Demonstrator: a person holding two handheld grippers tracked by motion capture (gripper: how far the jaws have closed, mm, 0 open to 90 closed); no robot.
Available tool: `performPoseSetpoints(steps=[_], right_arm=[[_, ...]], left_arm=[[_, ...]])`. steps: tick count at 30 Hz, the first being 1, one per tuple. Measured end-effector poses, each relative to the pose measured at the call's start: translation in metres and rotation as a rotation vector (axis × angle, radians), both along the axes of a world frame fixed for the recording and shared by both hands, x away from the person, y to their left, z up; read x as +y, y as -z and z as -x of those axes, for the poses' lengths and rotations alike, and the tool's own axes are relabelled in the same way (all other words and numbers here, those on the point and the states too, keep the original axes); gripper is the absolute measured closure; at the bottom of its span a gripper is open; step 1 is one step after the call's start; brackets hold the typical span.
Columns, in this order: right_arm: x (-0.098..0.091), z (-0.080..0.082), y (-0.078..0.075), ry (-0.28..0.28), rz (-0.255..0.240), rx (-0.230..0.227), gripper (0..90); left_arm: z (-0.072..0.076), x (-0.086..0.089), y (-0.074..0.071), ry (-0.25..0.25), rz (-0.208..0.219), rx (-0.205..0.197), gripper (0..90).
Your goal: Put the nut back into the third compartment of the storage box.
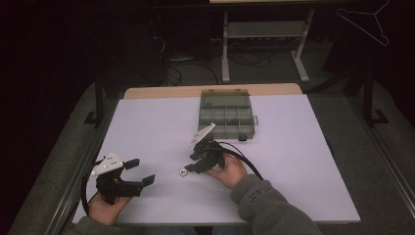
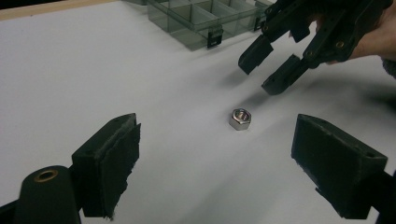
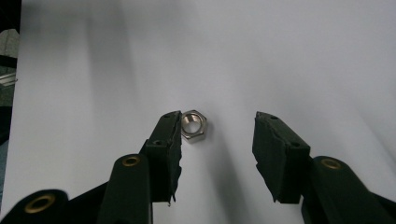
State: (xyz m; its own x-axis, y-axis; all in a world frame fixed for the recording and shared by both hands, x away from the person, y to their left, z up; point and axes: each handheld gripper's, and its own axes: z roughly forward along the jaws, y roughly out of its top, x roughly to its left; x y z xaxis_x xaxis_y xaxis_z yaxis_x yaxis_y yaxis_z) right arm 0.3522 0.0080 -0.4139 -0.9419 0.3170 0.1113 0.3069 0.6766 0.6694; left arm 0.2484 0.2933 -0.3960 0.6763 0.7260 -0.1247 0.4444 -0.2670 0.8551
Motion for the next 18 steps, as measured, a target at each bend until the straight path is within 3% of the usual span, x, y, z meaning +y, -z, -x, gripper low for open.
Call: performPoseSetpoints(steps=[18], right_arm=[[0.029, 0.009, 0.024, 0.0, 0.033, 0.013, 54.9]], left_arm=[[0.0, 0.001, 0.0, -0.002, 0.005, 0.001, 14.5]])
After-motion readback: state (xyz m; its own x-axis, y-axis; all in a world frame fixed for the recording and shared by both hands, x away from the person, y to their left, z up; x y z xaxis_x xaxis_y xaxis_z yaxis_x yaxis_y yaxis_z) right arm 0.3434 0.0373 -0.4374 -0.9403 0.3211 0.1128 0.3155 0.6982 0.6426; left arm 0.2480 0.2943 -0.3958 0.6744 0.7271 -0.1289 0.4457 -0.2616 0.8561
